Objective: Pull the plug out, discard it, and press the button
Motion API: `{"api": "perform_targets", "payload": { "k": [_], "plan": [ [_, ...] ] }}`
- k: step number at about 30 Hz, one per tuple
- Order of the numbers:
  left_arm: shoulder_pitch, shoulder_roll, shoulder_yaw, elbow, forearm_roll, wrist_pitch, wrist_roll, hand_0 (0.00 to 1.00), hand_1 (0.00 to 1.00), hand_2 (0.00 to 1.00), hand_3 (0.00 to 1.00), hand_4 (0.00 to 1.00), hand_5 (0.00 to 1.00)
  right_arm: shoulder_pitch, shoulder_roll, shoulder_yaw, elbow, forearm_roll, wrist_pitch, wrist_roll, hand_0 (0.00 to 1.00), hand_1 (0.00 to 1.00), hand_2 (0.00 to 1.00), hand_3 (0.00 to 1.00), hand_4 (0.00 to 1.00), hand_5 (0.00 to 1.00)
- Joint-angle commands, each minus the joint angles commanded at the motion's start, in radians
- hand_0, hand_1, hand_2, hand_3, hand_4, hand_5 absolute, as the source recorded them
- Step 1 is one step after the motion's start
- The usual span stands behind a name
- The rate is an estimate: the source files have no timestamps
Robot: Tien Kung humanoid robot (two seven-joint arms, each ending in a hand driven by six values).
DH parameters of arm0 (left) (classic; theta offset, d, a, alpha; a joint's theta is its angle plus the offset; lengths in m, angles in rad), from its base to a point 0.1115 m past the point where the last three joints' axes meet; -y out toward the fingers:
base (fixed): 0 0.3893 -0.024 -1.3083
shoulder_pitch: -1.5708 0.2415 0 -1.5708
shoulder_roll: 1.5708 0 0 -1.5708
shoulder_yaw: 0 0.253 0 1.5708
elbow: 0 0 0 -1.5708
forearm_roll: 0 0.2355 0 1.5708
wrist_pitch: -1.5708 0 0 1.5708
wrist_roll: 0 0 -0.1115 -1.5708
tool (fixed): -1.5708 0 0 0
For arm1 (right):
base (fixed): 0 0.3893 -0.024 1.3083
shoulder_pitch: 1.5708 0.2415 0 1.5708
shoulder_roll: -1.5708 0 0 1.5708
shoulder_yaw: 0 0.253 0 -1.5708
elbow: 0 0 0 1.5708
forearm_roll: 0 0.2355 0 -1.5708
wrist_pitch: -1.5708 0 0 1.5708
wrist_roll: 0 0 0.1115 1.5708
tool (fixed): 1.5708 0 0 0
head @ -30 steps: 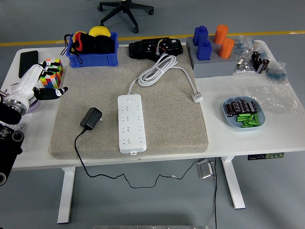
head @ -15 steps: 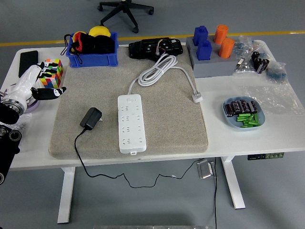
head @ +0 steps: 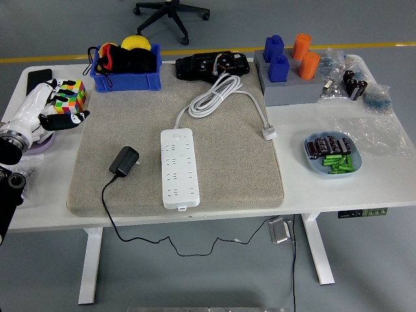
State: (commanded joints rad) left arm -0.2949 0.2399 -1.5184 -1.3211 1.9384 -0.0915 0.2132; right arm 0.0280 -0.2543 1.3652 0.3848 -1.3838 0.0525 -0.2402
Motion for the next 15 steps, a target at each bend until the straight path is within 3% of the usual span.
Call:
{"api": "perform_targets", "payload": {
  "k": [15],
  "plan": [
    [0.009,-0.005,-0.002,-0.011,-0.001,-0.006,0.000,0.767,0.695,0.720,0.828,0.782,0.192,-0.002,0.001,-0.012,0.001,0.004,0.001,0.000,0.751,0.700,0.710,0.724,0.764,0.651]
  ]
}}
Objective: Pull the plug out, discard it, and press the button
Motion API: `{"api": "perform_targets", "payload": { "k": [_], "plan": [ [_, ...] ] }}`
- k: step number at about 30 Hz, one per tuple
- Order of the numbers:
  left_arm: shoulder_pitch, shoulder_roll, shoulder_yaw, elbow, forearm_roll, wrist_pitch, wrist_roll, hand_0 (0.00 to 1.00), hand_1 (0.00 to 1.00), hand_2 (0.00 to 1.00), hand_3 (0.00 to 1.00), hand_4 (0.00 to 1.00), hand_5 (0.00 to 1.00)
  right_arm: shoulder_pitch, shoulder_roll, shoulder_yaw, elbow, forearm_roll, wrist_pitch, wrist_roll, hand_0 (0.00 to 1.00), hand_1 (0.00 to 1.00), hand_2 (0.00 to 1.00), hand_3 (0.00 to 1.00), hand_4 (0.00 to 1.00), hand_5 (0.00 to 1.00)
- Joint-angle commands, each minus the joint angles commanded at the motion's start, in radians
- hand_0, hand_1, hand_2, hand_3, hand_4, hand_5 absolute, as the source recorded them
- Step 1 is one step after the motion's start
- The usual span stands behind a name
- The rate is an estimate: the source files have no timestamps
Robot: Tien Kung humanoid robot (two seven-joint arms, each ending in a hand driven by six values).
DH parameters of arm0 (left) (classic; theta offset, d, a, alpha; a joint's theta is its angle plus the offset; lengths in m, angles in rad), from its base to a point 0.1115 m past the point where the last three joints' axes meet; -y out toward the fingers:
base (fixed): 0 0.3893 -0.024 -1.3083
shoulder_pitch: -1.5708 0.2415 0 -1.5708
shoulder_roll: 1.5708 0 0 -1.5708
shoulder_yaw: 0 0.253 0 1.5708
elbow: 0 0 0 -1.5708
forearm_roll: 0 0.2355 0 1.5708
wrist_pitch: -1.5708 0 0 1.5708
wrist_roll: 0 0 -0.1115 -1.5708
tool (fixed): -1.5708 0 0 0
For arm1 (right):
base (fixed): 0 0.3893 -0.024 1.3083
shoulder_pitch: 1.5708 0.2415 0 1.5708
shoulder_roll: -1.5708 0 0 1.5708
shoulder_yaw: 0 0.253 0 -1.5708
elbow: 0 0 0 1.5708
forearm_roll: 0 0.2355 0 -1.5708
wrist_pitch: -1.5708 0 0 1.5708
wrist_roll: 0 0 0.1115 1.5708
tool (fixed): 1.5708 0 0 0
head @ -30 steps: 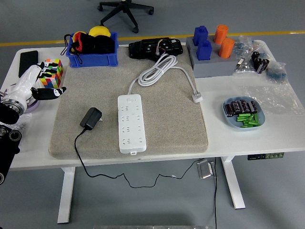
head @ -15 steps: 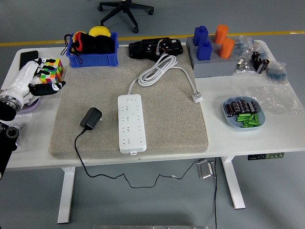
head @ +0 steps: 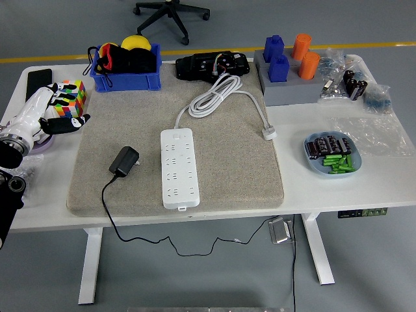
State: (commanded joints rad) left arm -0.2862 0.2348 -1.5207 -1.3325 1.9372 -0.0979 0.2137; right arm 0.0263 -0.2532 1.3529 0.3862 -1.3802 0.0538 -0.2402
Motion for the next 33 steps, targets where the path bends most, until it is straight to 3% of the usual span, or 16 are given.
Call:
{"api": "perform_targets", "payload": {
  "k": [33],
  "plan": [
    [0.025,-0.005,-0.034,-0.022,0.008,-0.013,0.009,0.760,0.689,0.711,0.821,0.779,0.169,-0.019,0.016,0.021,0.001,-0.005,0.000,0.000,0.752,0.700,0.710,0.723,0.763,0.648]
  ]
}}
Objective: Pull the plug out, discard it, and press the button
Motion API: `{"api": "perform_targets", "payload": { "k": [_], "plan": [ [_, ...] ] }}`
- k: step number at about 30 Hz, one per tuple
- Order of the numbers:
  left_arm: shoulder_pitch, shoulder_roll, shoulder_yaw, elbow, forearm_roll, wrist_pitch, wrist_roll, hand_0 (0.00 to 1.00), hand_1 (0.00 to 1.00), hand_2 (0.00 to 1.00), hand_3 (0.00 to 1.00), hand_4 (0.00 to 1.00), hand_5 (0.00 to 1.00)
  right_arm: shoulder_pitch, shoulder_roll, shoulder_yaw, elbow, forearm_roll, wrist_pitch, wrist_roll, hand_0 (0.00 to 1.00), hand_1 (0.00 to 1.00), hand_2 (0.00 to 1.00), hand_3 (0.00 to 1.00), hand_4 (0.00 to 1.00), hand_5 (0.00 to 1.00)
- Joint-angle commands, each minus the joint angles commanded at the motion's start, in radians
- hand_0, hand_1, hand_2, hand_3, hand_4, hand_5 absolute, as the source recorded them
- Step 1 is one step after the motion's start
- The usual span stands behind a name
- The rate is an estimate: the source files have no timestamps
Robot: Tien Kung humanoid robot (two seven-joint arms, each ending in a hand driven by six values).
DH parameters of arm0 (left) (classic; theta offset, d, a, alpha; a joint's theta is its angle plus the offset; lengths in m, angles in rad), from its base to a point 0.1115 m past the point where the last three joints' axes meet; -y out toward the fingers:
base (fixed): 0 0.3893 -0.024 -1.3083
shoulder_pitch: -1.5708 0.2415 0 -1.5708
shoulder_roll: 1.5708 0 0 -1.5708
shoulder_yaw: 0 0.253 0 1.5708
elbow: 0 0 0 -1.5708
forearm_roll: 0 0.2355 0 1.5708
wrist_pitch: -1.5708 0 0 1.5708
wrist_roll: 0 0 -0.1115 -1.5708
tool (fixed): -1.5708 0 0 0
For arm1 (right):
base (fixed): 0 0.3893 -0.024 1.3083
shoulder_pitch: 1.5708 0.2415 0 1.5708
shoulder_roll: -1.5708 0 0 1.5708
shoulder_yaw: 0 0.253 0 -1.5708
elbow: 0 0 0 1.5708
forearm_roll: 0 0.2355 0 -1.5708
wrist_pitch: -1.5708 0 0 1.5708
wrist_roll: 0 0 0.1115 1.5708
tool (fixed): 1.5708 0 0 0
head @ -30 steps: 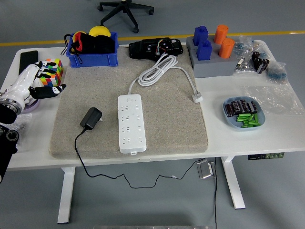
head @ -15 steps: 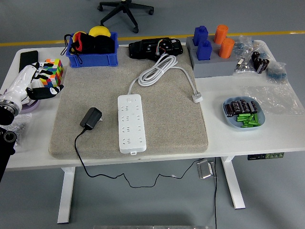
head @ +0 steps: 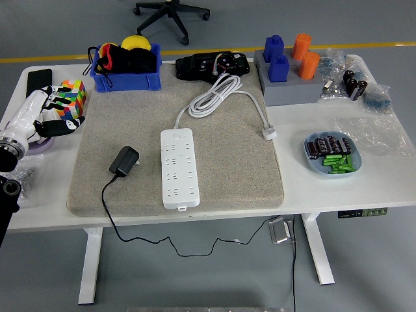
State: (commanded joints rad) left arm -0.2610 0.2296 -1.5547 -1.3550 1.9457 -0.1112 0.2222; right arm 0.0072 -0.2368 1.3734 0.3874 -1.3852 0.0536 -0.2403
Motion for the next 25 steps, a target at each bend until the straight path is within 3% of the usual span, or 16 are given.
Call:
{"api": "perform_targets", "payload": {
  "k": [25],
  "plan": [
    [0.002,-0.001,-0.002,0.003,-0.002,0.008,-0.017,0.756,0.679,0.703,0.816,0.765,0.124,-0.002,-0.001,0.002,0.000,0.000,0.000,0.000,0.751,0.701,0.709,0.724,0.766,0.644]
  ]
}}
